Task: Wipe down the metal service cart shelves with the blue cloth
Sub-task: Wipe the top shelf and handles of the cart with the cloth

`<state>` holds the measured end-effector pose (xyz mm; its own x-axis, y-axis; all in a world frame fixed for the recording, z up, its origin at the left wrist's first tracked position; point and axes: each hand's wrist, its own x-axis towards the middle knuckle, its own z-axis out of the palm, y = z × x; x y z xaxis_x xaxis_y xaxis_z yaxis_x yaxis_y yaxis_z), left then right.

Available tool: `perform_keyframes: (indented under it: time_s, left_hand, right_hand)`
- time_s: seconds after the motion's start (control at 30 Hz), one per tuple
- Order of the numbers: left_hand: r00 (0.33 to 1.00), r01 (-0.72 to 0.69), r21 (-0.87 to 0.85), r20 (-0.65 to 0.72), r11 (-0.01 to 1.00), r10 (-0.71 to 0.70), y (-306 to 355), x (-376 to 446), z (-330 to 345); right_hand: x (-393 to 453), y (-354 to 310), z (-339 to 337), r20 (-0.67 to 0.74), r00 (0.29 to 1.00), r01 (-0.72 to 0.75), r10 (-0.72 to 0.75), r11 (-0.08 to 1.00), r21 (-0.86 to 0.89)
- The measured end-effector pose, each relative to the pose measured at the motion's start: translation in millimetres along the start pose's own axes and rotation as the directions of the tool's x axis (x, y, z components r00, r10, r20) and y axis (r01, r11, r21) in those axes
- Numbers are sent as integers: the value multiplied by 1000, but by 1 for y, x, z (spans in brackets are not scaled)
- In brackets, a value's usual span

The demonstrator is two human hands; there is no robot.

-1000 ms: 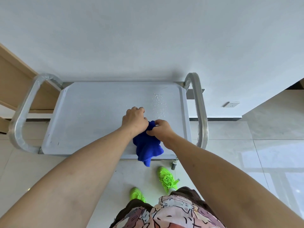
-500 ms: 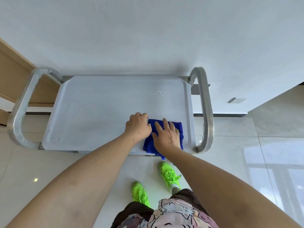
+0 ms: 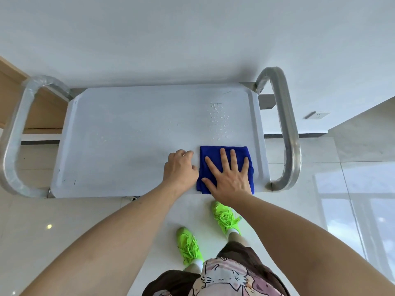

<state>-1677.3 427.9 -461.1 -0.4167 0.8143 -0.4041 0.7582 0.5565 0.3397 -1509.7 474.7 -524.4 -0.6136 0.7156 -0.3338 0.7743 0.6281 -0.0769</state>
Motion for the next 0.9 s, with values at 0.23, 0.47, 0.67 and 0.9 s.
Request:
perform_keyframes:
  time_s: [0.23, 0.47, 0.67, 0.9]
  left_hand:
    - [1000, -23, 8, -8, 1000, 23, 6, 31, -8]
    - [998, 47, 36, -31, 998, -46, 21, 83, -16]
    - [996, 59, 55, -74, 997, -54, 21, 115, -24]
    - [993, -16, 38, -118, 999, 20, 30, 139, -23]
  right_hand:
    - [9, 2, -2, -40, 999, -24, 25, 999, 25]
    - [60, 14, -7, -113, 993, -29, 34, 998, 47]
    - [107, 25, -15, -135, 990, -35, 42, 998, 54]
    - [170, 44, -37, -150, 983, -98, 107, 993, 65]
